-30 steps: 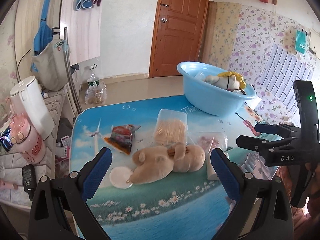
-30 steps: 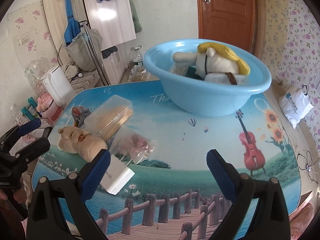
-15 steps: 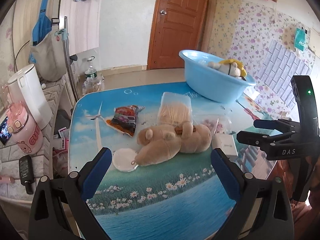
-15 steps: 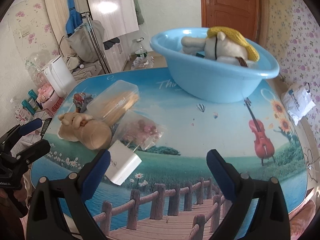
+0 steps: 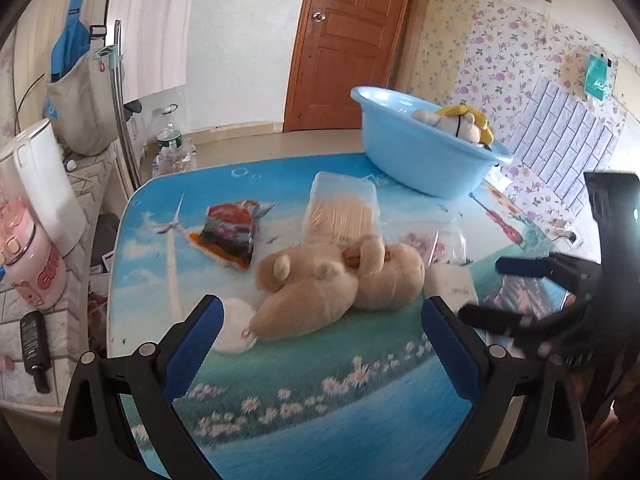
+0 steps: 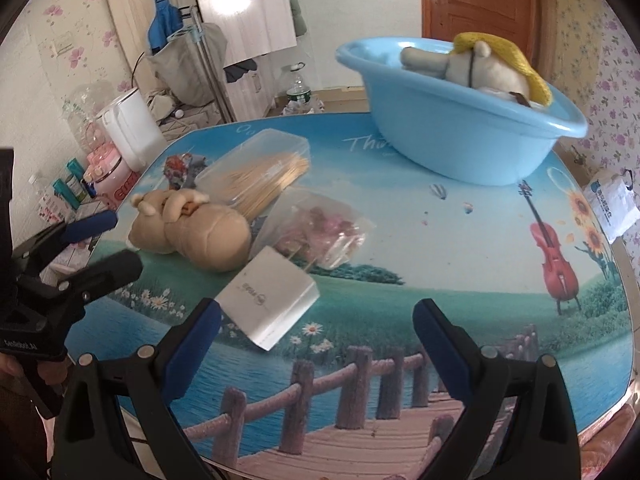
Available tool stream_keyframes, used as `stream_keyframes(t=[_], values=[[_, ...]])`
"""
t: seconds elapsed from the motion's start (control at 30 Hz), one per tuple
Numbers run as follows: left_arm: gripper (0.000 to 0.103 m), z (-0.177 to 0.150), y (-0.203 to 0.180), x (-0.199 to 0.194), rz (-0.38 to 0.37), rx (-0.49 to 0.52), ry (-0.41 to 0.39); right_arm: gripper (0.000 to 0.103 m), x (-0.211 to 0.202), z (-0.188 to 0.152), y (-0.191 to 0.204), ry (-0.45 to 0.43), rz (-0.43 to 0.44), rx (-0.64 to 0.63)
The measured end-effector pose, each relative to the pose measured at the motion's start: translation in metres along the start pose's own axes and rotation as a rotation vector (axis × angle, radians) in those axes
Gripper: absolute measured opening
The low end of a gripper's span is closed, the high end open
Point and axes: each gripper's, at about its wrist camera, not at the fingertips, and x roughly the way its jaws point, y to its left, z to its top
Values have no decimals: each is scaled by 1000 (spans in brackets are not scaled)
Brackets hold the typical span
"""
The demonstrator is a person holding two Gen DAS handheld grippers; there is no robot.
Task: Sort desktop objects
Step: 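Grasp the tan teddy bear with the left tool while the right tool grasps the white charger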
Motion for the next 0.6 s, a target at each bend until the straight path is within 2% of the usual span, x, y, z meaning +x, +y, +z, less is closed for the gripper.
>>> stream_keyframes(t=[0.17, 0.37, 0.4, 0.43, 0.47, 0.5, 0.57, 0.6], values=[[100, 9, -7, 21, -7, 30, 34, 99, 14, 1, 10, 21, 11, -12], [102, 12, -12, 41, -6, 35, 60, 98, 18, 1, 20, -7, -6, -50], [102, 13, -13, 41, -11, 35, 57, 94, 18, 1, 19, -11, -7, -49], [100, 14, -13, 42, -17, 28, 53, 82, 17, 2, 19, -15, -15, -53], [96, 14, -12, 42, -22, 23, 54, 75, 16, 2, 19, -16, -11, -59], [93, 14, -11, 40, -27, 21, 53, 59, 13, 2, 19, -18, 1, -63], [88, 13, -12, 38, -25, 20, 52, 58, 9, -1, 16, -13, 3, -59], [75, 12, -11, 35, -23, 17, 48, 58, 8, -3, 13, -13, 5, -52]])
